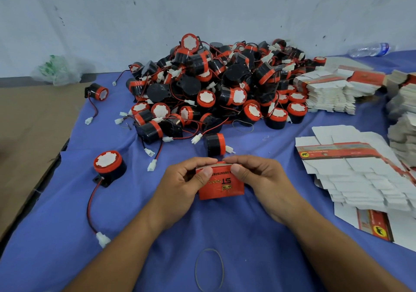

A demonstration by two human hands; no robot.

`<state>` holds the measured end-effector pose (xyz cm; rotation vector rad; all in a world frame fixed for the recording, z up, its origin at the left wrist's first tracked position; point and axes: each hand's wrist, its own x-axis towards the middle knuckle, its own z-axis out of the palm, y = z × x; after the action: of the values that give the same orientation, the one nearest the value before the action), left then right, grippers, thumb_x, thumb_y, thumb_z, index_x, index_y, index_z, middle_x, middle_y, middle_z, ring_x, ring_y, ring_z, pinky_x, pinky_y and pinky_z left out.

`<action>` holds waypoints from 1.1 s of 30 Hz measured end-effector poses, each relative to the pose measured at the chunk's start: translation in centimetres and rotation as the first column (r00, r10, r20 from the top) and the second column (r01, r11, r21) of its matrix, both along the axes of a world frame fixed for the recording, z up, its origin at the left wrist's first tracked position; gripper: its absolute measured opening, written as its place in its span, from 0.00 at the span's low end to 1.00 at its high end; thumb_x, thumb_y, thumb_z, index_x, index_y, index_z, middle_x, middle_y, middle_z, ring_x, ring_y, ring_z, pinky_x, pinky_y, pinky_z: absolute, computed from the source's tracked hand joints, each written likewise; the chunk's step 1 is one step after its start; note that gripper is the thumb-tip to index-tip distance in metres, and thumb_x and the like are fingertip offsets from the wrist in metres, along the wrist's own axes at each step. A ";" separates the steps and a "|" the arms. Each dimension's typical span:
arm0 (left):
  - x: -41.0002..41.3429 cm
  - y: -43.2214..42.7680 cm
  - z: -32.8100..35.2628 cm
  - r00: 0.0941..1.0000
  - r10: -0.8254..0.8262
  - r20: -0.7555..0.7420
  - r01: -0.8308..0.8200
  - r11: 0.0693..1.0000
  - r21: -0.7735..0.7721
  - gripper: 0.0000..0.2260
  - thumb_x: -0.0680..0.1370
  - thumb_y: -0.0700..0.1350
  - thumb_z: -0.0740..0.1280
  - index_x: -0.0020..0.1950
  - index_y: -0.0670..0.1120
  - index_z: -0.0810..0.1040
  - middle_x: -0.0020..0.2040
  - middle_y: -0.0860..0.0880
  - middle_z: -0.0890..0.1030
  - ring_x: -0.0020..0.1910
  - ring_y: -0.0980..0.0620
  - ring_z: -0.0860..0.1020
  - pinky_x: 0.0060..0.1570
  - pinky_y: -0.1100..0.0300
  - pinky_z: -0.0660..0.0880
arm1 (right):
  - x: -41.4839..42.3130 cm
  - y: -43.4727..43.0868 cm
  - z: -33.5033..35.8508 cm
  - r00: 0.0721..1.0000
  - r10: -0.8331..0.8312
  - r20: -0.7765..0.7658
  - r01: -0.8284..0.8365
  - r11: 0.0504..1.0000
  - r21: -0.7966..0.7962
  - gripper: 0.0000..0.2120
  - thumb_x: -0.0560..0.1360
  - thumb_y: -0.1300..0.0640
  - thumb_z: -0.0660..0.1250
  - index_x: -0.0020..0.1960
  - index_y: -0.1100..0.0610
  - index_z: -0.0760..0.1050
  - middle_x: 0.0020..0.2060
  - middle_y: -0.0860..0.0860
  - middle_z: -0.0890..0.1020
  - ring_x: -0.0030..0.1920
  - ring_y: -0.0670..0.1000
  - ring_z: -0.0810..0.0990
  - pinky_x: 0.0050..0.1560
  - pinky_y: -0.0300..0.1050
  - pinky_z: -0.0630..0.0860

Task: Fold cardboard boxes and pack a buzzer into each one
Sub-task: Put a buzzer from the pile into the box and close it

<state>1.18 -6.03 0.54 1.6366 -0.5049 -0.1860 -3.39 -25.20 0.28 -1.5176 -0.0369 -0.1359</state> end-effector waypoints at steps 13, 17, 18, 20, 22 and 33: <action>-1.7 -1.6 0.1 0.930 -0.116 -0.348 -0.069 0.876 -0.477 0.30 0.79 0.63 0.50 0.67 0.41 0.70 0.60 0.37 0.80 0.59 0.43 0.79 0.60 0.48 0.76 | -0.3 2.2 0.2 0.982 0.143 0.126 -0.088 0.926 -0.366 0.30 0.80 0.51 0.66 0.78 0.50 0.58 0.64 0.50 0.77 0.65 0.49 0.77 0.67 0.51 0.73; -1.8 -2.0 0.6 0.945 -0.121 -0.304 -0.042 0.877 -0.479 0.33 0.76 0.64 0.49 0.72 0.43 0.66 0.66 0.40 0.77 0.64 0.43 0.76 0.67 0.46 0.70 | -0.4 1.8 0.4 0.988 -0.034 0.149 0.065 0.976 -0.206 0.27 0.77 0.56 0.72 0.73 0.47 0.69 0.61 0.46 0.82 0.61 0.45 0.80 0.57 0.39 0.78; -2.0 -2.4 0.7 0.952 -0.113 -0.283 -0.030 0.889 -0.458 0.32 0.76 0.63 0.50 0.72 0.45 0.66 0.67 0.42 0.77 0.66 0.44 0.75 0.68 0.47 0.70 | -0.4 1.8 0.3 0.980 -0.098 0.172 0.130 0.973 -0.189 0.25 0.77 0.56 0.72 0.72 0.48 0.71 0.60 0.45 0.81 0.61 0.43 0.80 0.57 0.39 0.79; -2.5 -2.8 0.6 0.957 -0.129 -0.260 0.005 0.903 -0.429 0.27 0.77 0.61 0.52 0.72 0.49 0.67 0.68 0.45 0.76 0.67 0.47 0.75 0.66 0.51 0.72 | -0.5 1.8 0.3 0.968 -0.156 0.195 0.197 0.957 -0.214 0.25 0.76 0.51 0.73 0.70 0.44 0.71 0.60 0.41 0.80 0.62 0.43 0.79 0.59 0.42 0.79; -2.8 -2.8 0.2 0.948 -0.176 -0.266 0.050 0.905 -0.422 0.25 0.79 0.60 0.53 0.73 0.51 0.65 0.69 0.48 0.76 0.67 0.50 0.75 0.62 0.57 0.75 | -0.7 2.1 0.3 0.966 -0.162 0.202 0.227 0.904 -0.362 0.36 0.68 0.41 0.75 0.71 0.43 0.64 0.64 0.41 0.74 0.64 0.40 0.74 0.65 0.36 0.72; -2.0 -1.8 -0.6 0.962 -0.193 -0.193 0.140 0.956 -0.258 0.32 0.75 0.64 0.57 0.75 0.50 0.65 0.67 0.51 0.78 0.65 0.52 0.77 0.64 0.51 0.74 | -0.7 1.6 0.4 0.930 -0.181 0.320 0.339 0.760 -0.555 0.37 0.60 0.43 0.77 0.62 0.35 0.59 0.55 0.38 0.68 0.57 0.45 0.73 0.53 0.33 0.71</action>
<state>-0.81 -7.87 -0.11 1.3165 -0.4787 -0.4097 -4.13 -23.58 0.69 -2.1402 -0.0718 -0.5918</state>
